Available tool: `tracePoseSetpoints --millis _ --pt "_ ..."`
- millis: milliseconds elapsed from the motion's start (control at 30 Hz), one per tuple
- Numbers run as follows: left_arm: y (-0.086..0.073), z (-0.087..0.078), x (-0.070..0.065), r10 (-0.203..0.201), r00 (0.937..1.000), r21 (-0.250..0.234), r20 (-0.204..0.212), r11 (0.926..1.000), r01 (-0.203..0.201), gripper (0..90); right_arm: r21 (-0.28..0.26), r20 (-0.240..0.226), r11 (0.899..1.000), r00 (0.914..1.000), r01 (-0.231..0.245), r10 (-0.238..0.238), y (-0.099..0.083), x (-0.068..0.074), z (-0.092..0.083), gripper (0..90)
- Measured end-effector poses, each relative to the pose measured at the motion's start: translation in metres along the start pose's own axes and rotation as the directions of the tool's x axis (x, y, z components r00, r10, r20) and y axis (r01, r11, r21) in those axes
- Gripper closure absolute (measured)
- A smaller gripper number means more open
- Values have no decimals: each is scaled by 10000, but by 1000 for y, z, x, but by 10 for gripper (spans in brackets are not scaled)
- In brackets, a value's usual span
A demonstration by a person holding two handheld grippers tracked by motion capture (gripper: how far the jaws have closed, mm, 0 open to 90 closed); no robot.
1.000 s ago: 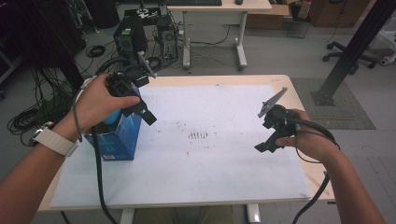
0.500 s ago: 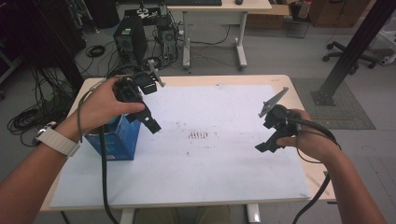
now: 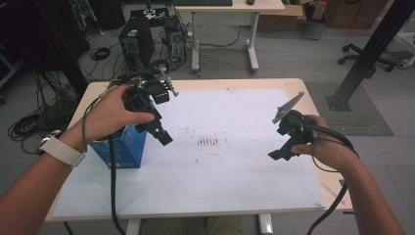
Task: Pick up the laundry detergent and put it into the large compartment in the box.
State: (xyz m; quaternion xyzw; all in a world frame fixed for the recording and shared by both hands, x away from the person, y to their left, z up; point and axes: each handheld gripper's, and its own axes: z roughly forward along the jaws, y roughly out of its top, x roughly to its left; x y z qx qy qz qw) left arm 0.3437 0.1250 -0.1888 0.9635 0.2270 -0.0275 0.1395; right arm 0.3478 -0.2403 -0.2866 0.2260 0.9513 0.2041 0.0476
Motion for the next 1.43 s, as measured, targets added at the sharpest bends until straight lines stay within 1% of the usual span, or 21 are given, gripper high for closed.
tracePoseSetpoints --millis 233,300,433,700,967,1433 --pt "5 3 -6 343 9994 -179 56 9993 -342 114 -23 1 10000 10000 2 -2 1 0 0 88" --pt "6 4 -8 482 9988 -254 2 9985 -482 114 -51 -1 10000 10000 -9 9 1 0 -1 88" --pt "8 6 -11 548 9985 -340 0 9979 -548 115 -50 24 10000 10000 -43 43 0 0 -1 88" --pt "9 6 -15 716 9974 -456 -73 9964 -719 115 -100 28 9999 10000 38 -38 1 0 -3 88" --pt "9 8 -15 676 9977 -461 -39 9966 -677 116 -139 23 9999 10000 45 -45 3 -1 -2 88" --pt "10 10 -14 631 9980 -470 1 9969 -630 116 -133 65 9999 10000 -47 48 -2 0 -3 88"
